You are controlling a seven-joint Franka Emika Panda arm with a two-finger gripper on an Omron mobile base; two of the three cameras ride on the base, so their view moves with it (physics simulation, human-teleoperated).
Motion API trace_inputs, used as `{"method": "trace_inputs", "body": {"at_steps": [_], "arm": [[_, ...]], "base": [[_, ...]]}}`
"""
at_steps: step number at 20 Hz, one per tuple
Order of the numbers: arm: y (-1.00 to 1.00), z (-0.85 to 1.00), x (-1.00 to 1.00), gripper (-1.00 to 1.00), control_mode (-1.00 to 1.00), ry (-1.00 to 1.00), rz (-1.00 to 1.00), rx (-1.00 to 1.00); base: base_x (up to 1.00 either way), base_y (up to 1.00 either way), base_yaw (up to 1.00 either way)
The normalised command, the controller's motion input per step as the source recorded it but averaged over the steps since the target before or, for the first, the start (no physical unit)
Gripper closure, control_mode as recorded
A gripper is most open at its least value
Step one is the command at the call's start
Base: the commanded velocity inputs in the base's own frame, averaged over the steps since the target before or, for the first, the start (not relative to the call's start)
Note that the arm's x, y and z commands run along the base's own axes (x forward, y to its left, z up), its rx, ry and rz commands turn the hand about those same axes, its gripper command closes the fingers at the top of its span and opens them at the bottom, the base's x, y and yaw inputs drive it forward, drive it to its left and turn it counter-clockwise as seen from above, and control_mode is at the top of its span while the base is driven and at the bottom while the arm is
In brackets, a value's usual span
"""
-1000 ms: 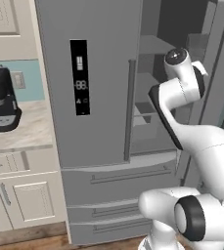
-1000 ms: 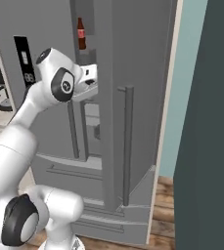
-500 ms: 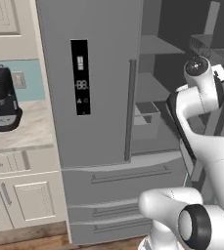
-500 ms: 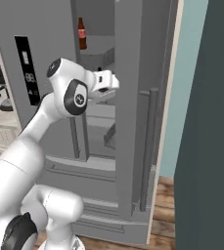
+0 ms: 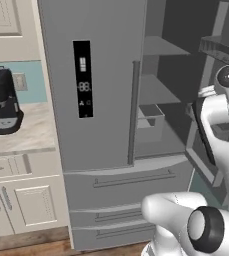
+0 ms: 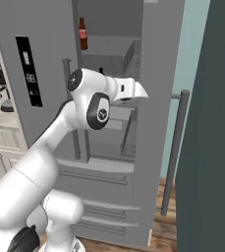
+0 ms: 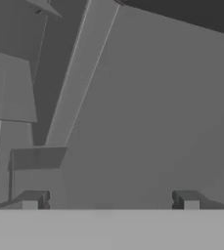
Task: Open the fridge, grab two sodas, and place both sodas inside the bowl with ice on the dining counter.
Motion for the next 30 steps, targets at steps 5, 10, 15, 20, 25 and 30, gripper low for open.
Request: {"method": "trace_inputs", "body": {"at_steps": [5,10,15,20,25,30], "arm": [[-0.47,0.00,0.00,-1.00,-1.00,0.01,-0.02,0.21],[0.00,0.00,-0.28,-1.00,-1.00,0.00,0.00,0.20],[0.72,0.00,-0.57,-1.00,-1.00,0.00,0.02,0.17],[1.00,-0.03,-0.41,-1.00,-1.00,0.00,0.06,0.12],[1.00,-0.08,-0.25,-1.00,-1.00,0.00,0.09,0.15],[1.00,-0.08,-0.01,-1.00,-1.00,0.00,0.15,0.16]], "base": [[0.00,0.00,0.00],[0.00,0.00,0.00],[0.00,0.00,0.00],[0.00,0.00,0.00],[0.00,0.00,0.00],[0.00,0.00,0.00]]}}
